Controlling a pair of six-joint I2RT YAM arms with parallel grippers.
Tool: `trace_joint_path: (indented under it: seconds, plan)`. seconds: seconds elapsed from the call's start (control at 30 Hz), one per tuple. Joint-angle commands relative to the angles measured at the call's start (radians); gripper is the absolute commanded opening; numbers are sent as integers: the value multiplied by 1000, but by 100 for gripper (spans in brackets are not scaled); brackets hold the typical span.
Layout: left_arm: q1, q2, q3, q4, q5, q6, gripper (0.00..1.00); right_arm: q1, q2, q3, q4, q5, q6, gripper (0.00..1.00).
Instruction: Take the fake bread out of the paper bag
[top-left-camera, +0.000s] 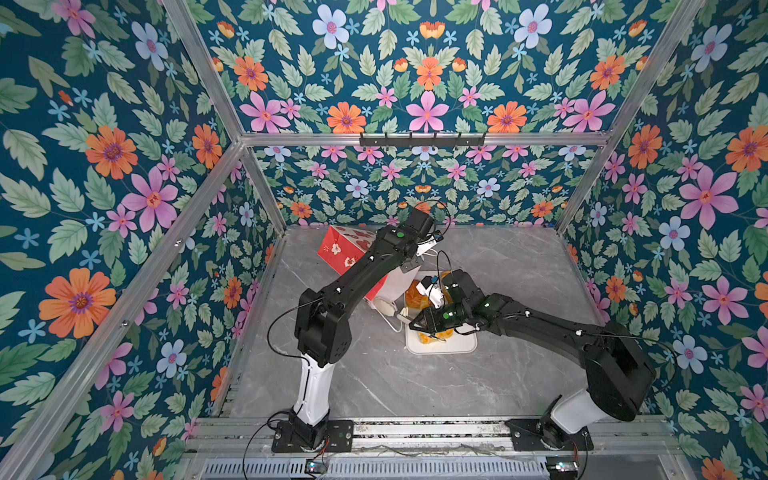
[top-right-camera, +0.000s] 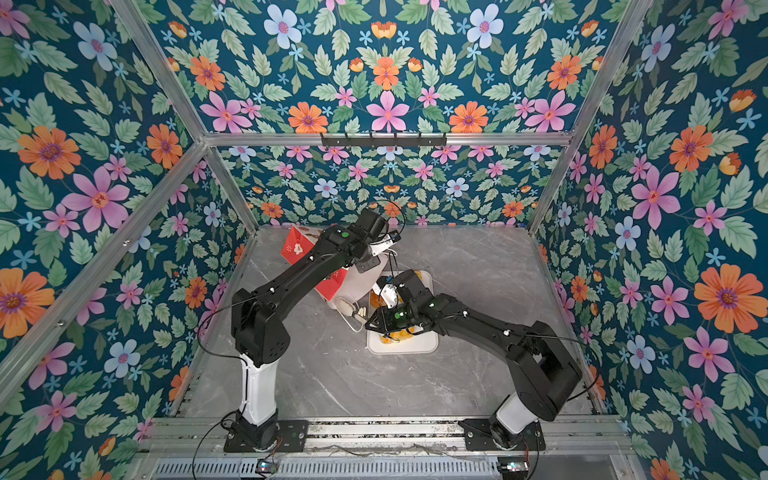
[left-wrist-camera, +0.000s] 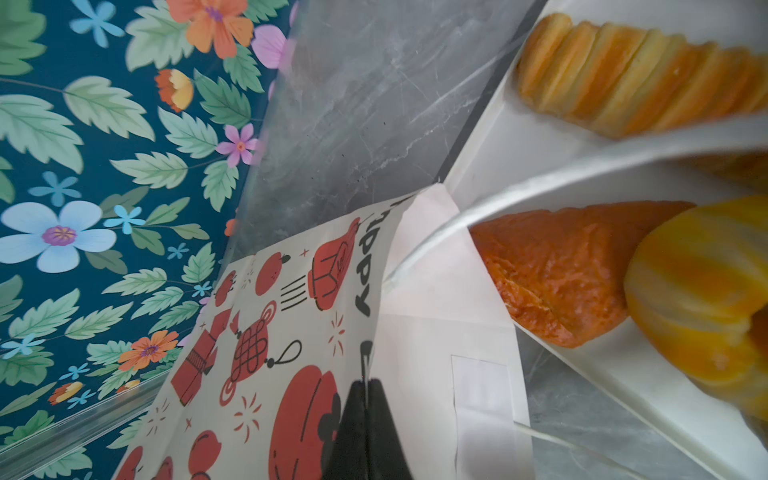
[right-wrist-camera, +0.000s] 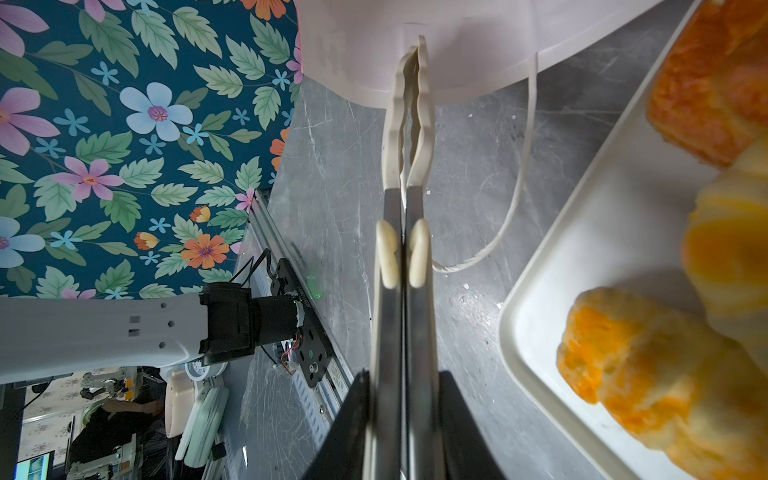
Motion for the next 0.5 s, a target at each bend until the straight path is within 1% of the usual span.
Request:
trace_joint_path:
  seconds: [0.0, 0.1, 0.23, 0.33, 0.47]
  plan:
    - [-1, -101, -118, 171, 33, -6, 0, 3, 0, 7, 8, -8, -15, 9]
    - [-1, -218, -312, 307, 42, -10, 0, 3, -6, 6, 2, 9, -25, 9]
    - [-1, -358, -550, 439, 47, -19, 0, 3, -5, 13, -15, 36, -43, 9]
    - [-1, -442, -682, 503, 35, -45, 0, 4, -7, 20, -37, 73, -58, 9]
    - [-1, -531, -812, 578, 15, -63, 0, 5, -10, 37, -64, 140, -84, 9]
